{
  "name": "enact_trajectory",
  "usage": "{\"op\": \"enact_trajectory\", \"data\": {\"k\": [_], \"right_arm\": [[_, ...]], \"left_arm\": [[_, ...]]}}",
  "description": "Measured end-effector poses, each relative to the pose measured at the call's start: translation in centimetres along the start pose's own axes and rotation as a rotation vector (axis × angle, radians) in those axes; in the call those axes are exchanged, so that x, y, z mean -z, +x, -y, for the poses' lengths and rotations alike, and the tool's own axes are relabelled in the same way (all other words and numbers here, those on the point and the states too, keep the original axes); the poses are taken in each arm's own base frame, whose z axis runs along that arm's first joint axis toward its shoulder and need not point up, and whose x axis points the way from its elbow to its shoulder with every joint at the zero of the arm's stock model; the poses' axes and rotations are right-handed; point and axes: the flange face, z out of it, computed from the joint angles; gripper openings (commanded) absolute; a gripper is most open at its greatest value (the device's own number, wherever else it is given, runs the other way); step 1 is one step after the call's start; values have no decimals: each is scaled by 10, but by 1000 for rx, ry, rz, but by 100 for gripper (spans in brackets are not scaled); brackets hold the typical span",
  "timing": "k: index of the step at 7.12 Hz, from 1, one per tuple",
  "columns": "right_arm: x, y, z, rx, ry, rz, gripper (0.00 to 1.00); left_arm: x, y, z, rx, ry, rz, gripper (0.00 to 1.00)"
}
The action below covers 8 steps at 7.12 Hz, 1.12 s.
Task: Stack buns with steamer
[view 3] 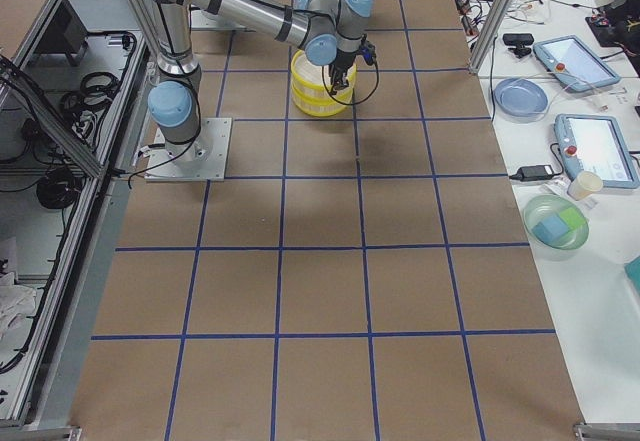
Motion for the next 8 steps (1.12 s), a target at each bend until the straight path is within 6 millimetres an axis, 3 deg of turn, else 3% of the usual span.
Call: {"op": "enact_trajectory", "data": {"k": [2, 3, 5, 6, 8], "right_arm": [[-1, 1, 0, 1, -3, -4, 0], [-3, 1, 1, 2, -6, -5, 0], [-5, -1, 0, 5, -13, -3, 0], [-6, -2, 0, 7, -16, -4, 0], [-7, -3, 0, 11, -23, -7, 0]], "left_arm": [[-19, -2, -3, 16, -46, 24, 98], [-25, -2, -3, 18, -61, 25, 83], [-31, -2, 0, 18, -69, 27, 25], [-29, -3, 1, 17, -63, 29, 0], [-20, -8, 5, 6, -46, 74, 0]]}}
